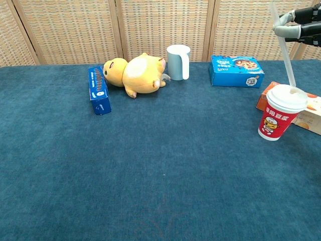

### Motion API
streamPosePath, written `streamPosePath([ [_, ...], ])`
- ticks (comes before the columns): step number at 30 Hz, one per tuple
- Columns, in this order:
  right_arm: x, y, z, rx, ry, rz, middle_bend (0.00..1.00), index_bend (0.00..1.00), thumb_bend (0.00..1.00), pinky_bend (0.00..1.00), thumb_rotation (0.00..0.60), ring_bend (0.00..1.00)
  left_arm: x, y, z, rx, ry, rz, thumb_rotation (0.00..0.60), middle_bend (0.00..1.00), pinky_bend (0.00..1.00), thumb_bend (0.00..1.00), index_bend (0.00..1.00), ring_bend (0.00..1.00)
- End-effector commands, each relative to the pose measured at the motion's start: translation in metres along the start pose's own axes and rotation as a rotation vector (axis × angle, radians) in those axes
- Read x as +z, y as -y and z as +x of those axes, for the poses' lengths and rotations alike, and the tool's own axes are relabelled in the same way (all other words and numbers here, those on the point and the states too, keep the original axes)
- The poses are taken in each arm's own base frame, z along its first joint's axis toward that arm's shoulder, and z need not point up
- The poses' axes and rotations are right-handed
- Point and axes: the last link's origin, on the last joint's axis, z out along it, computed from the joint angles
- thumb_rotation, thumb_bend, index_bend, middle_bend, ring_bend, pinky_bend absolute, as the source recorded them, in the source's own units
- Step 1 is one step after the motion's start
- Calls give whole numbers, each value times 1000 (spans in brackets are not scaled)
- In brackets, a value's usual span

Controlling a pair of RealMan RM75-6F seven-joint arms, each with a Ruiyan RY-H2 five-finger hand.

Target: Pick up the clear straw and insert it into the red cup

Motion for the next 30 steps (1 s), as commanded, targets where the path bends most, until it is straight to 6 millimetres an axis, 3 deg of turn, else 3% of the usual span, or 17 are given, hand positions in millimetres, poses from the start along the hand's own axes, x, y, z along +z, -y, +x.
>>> streamPosePath([
  [1,0,0,-1,-1,2,2,0,691,554,0,600,0,0,0,0,0,1,0,600,0,0,148,0,0],
  [30,2,-1,0,-18,-1,2,0,698,554,0,600,0,-1,0,-1,1,7,-3,600,0,0,148,0,0],
])
